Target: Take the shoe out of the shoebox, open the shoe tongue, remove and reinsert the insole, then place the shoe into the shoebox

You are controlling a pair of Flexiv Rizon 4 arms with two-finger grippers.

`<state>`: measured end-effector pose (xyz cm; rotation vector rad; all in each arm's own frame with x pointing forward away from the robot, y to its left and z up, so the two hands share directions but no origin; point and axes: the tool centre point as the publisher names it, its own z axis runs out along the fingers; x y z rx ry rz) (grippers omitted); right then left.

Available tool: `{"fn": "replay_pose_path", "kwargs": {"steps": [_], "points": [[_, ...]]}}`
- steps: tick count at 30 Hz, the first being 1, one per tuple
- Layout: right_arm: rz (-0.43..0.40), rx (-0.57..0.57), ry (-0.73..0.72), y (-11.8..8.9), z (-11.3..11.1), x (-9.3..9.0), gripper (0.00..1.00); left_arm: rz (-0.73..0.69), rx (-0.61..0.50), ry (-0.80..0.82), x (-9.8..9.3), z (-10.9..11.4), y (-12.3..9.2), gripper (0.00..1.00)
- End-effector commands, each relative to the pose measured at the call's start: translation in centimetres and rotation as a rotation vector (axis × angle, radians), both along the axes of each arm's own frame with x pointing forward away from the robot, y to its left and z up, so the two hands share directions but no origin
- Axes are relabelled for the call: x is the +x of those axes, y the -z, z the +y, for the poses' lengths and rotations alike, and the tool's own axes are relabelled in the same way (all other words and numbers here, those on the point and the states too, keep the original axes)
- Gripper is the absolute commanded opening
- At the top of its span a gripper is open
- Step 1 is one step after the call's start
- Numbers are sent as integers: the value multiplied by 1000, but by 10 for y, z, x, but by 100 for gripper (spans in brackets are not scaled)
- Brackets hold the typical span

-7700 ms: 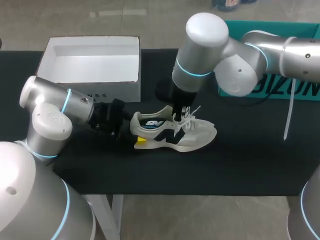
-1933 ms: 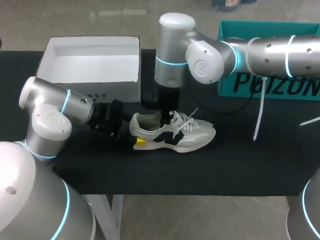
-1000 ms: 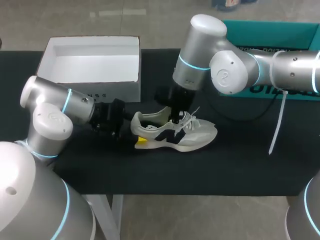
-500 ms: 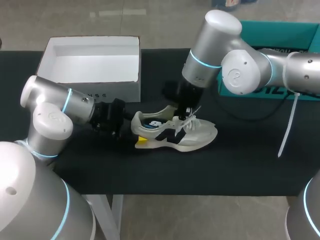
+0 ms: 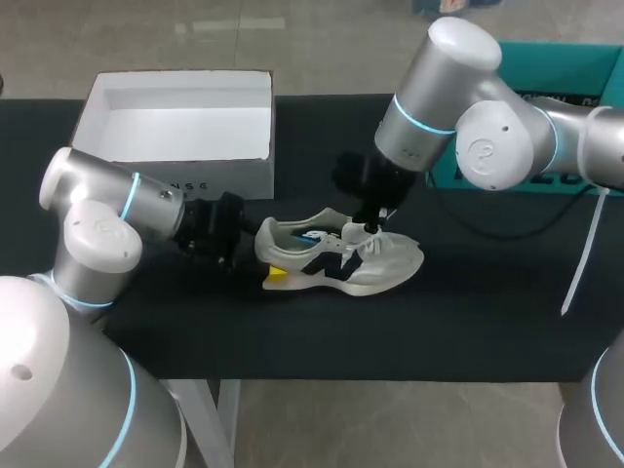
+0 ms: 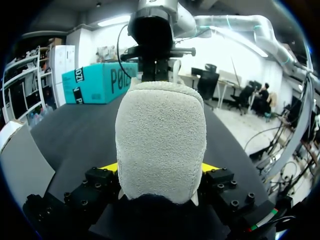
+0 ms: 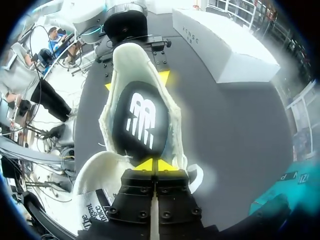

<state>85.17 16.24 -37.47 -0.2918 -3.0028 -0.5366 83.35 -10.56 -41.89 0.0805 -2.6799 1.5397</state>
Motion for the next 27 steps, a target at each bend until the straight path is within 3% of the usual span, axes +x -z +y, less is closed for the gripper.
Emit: {"fn": "replay_pose_path", "kwargs": {"steps": [1, 11, 27], "points": [[-1, 20, -12, 7, 10, 7, 0, 1, 1, 0, 0, 2, 0, 0], [-39, 64, -56, 2, 31, 24, 0, 1, 1, 0, 0, 2, 0, 0], [-100, 139, -59, -20, 25, 21, 0, 1, 1, 0, 0, 2, 0, 0]]}}
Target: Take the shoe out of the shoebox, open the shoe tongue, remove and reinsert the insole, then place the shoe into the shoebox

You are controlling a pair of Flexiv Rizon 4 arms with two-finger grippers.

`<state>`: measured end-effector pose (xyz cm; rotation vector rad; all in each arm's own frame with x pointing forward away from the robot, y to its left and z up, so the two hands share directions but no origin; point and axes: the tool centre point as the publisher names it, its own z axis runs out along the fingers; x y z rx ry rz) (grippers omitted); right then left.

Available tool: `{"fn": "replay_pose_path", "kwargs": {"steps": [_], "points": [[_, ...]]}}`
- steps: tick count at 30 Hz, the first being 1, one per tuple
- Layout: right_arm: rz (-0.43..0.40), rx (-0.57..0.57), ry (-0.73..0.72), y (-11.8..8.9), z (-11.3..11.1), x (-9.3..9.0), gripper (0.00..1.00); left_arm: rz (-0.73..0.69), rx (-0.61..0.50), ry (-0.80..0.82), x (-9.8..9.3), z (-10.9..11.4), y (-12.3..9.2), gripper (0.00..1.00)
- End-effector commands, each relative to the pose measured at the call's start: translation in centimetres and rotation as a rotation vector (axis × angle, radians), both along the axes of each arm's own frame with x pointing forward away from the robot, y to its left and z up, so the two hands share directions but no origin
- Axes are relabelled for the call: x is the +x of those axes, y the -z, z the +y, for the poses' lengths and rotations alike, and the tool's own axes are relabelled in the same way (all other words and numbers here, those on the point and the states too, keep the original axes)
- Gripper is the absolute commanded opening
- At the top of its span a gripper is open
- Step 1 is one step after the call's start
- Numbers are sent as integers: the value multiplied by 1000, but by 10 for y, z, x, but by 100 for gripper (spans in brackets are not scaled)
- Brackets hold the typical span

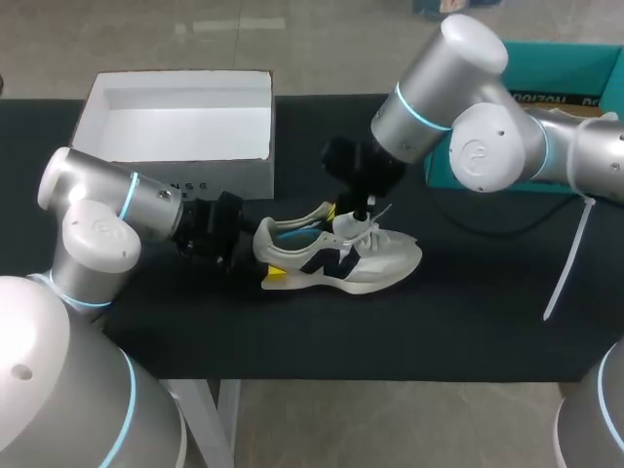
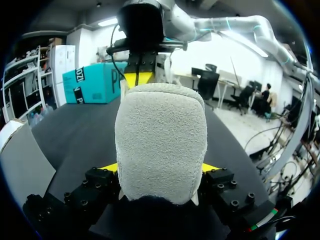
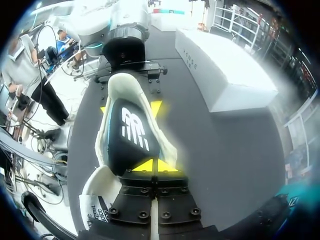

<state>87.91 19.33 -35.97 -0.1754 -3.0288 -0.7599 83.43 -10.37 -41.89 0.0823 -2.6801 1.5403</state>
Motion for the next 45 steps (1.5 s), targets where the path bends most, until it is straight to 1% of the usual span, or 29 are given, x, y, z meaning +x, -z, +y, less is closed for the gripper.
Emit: {"fn": "replay_pose_path", "kwargs": {"steps": [1, 7, 13, 16, 21, 28, 32, 38, 45], "points": [[-14, 5, -1, -6, -7, -8, 0, 0, 1, 1, -1, 0, 0, 0], [-22, 12, -3, -8, -18, -15, 0, 0, 1, 1, -1, 0, 0, 0], [-34, 12, -6, -7, -26, -18, 0, 0, 1, 1, -1, 0, 0, 0], [-36, 63, 8, -6, -28, -17, 0, 0, 1, 1, -1, 0, 0, 0], [-68, 63, -8, -15, -17, -3, 0, 0, 1, 1, -1, 0, 0, 0], [-108, 130, 7, -22, 0, 15, 0, 0, 1, 1, -1, 0, 0, 0], [-121, 186, 45, -27, 2, 17, 0, 0, 1, 1, -1, 0, 0, 0], [-131, 219, 69, -35, 6, 20, 0, 0, 1, 1, -1, 0, 0, 0], [-122, 244, 58, -34, 17, 23, 0, 0, 1, 1, -1, 0, 0, 0]]}}
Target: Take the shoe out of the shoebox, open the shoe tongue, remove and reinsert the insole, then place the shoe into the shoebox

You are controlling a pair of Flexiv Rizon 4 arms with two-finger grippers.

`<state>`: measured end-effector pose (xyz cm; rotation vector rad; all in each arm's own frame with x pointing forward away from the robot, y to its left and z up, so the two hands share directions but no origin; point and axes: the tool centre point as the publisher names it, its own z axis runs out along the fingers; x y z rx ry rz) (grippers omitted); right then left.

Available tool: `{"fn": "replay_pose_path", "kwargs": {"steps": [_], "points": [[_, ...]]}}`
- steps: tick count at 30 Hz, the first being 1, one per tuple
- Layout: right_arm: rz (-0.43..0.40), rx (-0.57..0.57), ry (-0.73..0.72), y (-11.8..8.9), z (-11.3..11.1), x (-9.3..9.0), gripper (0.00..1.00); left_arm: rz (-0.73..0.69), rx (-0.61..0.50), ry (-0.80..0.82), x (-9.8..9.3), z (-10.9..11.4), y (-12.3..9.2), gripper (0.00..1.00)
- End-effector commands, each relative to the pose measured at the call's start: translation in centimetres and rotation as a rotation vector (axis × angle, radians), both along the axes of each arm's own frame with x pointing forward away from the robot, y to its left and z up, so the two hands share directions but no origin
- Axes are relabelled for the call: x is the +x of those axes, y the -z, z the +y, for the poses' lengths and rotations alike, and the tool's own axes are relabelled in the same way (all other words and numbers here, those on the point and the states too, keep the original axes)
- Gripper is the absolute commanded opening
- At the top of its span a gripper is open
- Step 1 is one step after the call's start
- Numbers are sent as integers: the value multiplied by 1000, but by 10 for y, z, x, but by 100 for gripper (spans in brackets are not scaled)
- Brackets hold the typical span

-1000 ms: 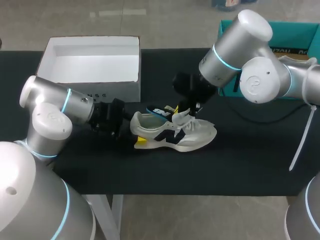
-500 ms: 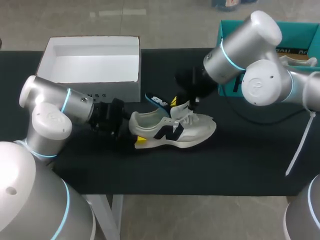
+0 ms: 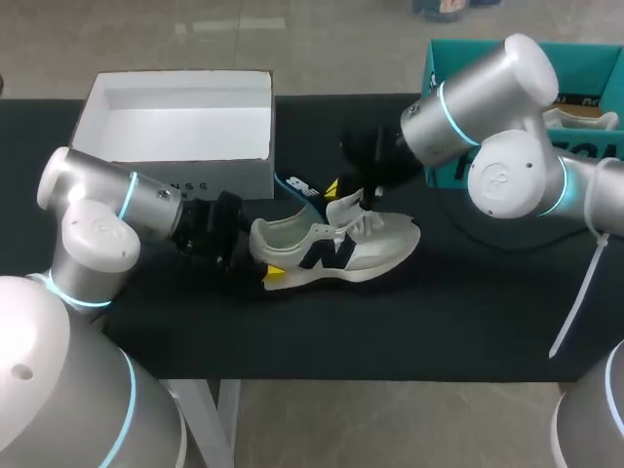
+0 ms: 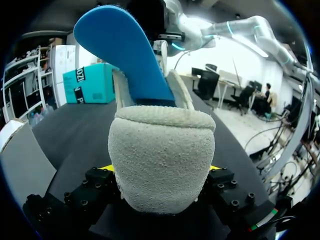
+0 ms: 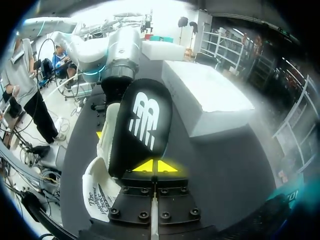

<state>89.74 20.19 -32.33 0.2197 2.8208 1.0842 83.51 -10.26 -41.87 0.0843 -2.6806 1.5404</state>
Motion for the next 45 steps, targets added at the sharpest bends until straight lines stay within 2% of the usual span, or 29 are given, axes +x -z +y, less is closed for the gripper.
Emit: {"fn": "replay_pose_path", "kwargs": {"steps": [1, 11, 17, 24, 38, 45], "points": [[3, 10, -16, 3, 10, 4, 0, 0, 1, 2, -2, -1, 0, 0], [8, 34, -62, 3, 26, 2, 0, 0, 1, 2, -2, -1, 0, 0], [-15, 80, -66, -6, 37, 13, 0, 0, 1, 2, -2, -1, 0, 0], [-56, 129, -38, -29, 43, 26, 0, 0, 1, 2, -2, -1, 0, 0], [-98, 170, -3, -66, 29, 39, 0, 0, 1, 2, -2, -1, 0, 0], [-136, 233, 34, -104, 19, 44, 0, 0, 1, 2, -2, -1, 0, 0]]}}
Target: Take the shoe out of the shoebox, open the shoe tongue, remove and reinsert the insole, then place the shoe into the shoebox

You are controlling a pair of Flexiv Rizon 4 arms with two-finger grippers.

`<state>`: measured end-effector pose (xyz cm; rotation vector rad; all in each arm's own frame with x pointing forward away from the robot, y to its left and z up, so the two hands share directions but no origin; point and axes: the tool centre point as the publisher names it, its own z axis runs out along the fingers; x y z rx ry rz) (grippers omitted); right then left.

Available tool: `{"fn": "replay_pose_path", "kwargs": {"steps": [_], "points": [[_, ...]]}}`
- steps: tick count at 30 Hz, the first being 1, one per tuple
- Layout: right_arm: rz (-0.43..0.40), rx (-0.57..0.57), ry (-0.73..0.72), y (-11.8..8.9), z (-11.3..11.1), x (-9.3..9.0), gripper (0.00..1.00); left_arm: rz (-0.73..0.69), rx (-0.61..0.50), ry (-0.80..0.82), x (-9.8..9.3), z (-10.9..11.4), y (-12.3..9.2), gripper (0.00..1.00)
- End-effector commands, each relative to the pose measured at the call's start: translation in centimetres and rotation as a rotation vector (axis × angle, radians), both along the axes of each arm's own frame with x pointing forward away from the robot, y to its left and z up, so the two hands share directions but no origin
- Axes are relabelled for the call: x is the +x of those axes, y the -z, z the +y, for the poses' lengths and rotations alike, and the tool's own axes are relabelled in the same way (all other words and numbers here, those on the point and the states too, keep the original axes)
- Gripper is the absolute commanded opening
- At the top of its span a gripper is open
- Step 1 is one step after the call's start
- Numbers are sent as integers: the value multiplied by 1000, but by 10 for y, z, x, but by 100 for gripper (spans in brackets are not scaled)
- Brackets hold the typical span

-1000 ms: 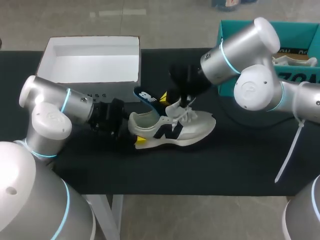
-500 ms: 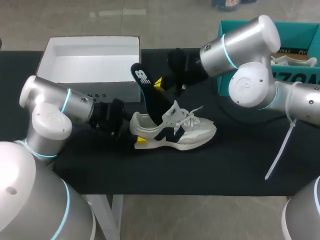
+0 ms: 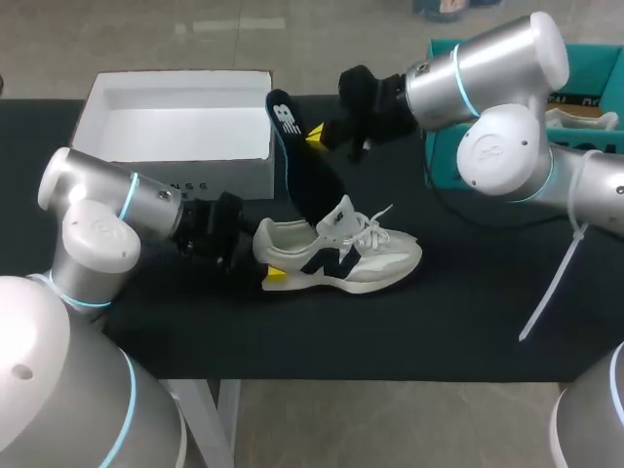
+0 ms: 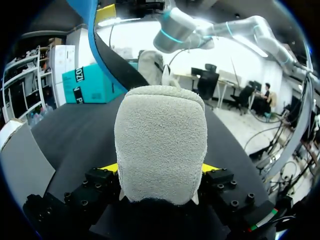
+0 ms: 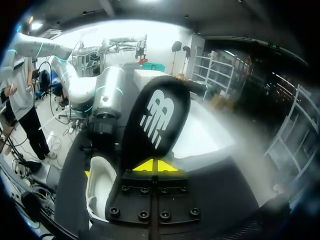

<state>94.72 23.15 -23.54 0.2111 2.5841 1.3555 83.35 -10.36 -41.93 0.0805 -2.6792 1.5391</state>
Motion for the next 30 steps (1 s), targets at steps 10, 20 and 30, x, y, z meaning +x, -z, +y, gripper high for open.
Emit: {"fn": "replay_pose_path", "kwargs": {"steps": [10, 20, 30], "points": [[-39, 12, -2, -48, -18, 0, 0, 0, 1, -1, 0, 0, 0, 0], [-39, 12, -2, -48, -18, 0, 0, 0, 1, -1, 0, 0, 0, 0], [-34, 1, -11, -50, -19, -2, 0, 0, 1, -1, 0, 0, 0, 0]]}}
